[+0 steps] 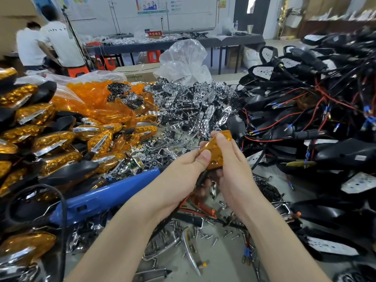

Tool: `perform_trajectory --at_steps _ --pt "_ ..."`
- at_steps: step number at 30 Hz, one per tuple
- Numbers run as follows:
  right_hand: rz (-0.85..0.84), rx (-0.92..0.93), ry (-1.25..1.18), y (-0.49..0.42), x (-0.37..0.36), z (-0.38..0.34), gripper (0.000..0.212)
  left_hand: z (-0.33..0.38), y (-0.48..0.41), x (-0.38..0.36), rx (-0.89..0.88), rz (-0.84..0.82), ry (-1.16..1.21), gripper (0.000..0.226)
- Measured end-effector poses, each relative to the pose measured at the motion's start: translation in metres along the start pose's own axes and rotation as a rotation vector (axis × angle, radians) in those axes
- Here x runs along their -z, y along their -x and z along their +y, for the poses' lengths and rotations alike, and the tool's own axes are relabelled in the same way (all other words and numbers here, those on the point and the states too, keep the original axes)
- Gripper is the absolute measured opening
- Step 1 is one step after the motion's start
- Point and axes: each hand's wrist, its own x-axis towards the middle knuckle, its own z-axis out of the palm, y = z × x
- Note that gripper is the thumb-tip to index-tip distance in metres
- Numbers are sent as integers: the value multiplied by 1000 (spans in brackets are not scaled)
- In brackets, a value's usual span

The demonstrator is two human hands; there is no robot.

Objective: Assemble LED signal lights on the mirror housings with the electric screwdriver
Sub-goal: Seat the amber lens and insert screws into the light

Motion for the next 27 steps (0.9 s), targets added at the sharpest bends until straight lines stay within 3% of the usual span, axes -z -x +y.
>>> perform_trajectory --at_steps 3,6,10,18,24,27 --pt "-9 12 -86 2 0 -4 45 -1 -2 3 -42 -53 -34 26" --pt "-25 38 -90 2 -1 -6 47 2 0 4 -50 -77 -60 36" --pt "-66 48 -133 0 -1 -6 50 1 -3 5 -236 12 -395 29" --pt "-155 75 -294 4 5 -6 32 -2 -2 -1 -366 179 -641 37" --pt "-168 80 -344 2 7 -4 30 -2 -2 -1 -378 217 -630 41" --pt "-139 85 -318 -1 6 -1 31 -2 -1 -2 -340 177 -613 31"
